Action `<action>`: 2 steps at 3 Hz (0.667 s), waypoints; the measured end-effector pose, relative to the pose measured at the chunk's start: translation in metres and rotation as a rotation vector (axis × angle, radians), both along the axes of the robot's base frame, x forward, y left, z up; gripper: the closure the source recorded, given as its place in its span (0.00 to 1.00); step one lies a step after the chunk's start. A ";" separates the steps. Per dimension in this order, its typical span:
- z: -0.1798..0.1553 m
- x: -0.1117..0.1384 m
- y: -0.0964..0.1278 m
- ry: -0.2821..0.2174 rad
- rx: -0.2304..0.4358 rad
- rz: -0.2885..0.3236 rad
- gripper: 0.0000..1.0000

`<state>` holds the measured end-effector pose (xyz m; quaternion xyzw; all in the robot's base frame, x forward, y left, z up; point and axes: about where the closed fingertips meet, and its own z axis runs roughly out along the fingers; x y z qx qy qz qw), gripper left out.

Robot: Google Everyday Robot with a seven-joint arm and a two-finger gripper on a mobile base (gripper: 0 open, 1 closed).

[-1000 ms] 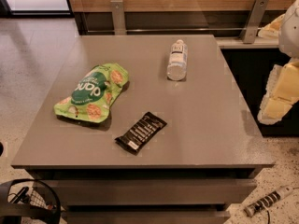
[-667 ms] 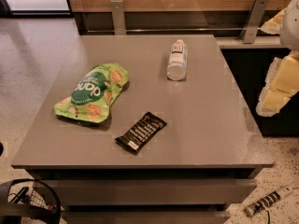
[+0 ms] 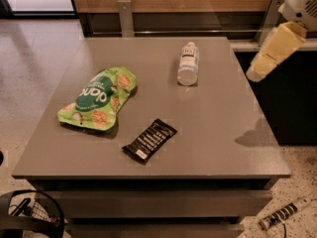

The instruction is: Place blue plastic bottle upright

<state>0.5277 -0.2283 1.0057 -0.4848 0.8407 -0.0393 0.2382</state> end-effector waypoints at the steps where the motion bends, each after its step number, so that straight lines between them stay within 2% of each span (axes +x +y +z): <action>1: -0.001 0.049 0.020 0.008 0.110 -0.136 0.00; 2: -0.005 0.087 0.040 0.041 0.197 -0.230 0.00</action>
Offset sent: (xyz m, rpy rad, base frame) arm 0.1412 0.0651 -0.0063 0.3151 0.0854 -0.3517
